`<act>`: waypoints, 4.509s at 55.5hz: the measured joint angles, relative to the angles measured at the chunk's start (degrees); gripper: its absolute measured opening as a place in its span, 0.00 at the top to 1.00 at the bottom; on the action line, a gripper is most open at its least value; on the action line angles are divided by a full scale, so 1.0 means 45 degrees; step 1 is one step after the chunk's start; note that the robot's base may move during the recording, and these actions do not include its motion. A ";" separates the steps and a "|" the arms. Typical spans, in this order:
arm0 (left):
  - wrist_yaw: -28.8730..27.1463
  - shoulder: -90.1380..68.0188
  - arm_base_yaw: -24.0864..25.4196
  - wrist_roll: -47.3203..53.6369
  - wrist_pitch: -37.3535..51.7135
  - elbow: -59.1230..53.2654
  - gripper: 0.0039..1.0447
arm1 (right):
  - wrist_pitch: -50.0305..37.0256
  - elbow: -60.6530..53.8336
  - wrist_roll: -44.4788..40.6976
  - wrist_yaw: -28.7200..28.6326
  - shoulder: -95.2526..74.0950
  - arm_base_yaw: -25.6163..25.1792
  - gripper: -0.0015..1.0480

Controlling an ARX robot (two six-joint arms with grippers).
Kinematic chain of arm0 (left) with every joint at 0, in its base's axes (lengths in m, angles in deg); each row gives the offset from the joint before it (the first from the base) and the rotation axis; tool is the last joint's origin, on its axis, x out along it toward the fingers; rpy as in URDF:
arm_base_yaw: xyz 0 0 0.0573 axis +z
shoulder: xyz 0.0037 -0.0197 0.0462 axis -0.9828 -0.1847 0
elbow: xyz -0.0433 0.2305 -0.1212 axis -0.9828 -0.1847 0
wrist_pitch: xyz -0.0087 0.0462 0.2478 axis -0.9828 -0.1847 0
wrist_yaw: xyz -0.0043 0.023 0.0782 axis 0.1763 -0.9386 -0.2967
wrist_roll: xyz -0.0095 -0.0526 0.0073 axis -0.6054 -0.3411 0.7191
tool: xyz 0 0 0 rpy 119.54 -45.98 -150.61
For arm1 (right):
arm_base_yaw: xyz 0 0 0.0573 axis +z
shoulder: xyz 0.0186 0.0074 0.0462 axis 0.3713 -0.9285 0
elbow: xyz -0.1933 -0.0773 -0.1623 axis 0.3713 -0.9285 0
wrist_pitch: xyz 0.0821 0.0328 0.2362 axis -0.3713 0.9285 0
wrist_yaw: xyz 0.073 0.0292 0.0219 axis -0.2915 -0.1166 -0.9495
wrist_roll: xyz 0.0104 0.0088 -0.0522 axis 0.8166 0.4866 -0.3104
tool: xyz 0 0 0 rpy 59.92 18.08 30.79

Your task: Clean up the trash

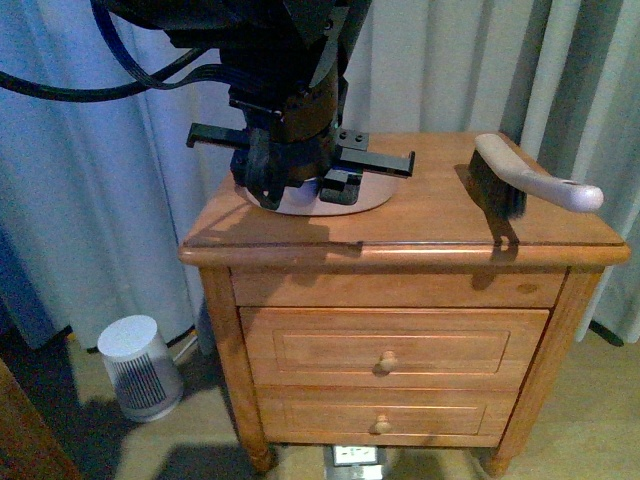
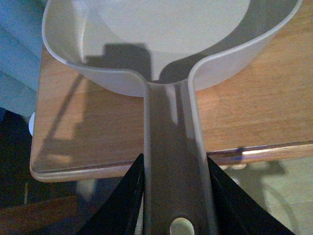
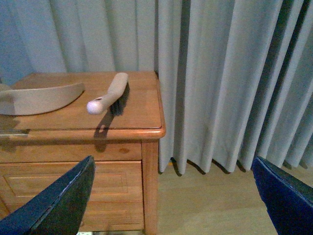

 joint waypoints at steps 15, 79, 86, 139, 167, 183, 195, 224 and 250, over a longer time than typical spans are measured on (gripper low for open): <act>0.0141 0.1035 0.0063 0.0510 0.1914 -0.1661 0.72 | 0.0000 0.0000 0.0000 0.0005 0.0000 0.0000 0.07; 0.5090 2.3489 0.4614 0.1321 1.0511 -1.8617 0.72 | 0.0000 0.0000 -0.0005 0.0000 0.0000 0.0000 0.07; 0.5085 2.3547 0.4639 0.1253 1.0511 -1.8617 0.72 | 0.0087 0.0015 -0.0131 0.0364 -0.0087 0.0112 0.07; 0.5100 2.3567 0.4653 0.1229 1.0511 -1.8617 0.72 | 0.1880 1.4022 0.3075 0.2006 -1.9807 0.2273 0.07; 0.5095 2.3567 0.4653 0.1205 1.0511 -1.8617 0.72 | 0.3060 1.6718 0.4454 0.2040 -2.3125 0.3167 0.07; 0.5095 2.3567 0.4653 0.1200 1.0511 -1.8617 0.72 | 0.3079 1.7418 0.4925 0.1860 -2.4358 0.3551 0.07; 0.5095 2.3567 0.4653 0.1200 1.0511 -1.8617 0.72 | 0.3011 1.7452 0.5124 0.1943 -2.4786 0.3570 0.34; 0.5100 2.3567 0.4653 0.1200 1.0511 -1.8617 0.72 | 0.1185 1.5980 0.4065 0.2317 -2.3567 0.3487 0.80; 0.5095 2.3567 0.4653 0.1200 1.0511 -1.8617 0.72 | -0.4245 0.9379 0.0976 0.3492 -1.5436 0.2754 0.80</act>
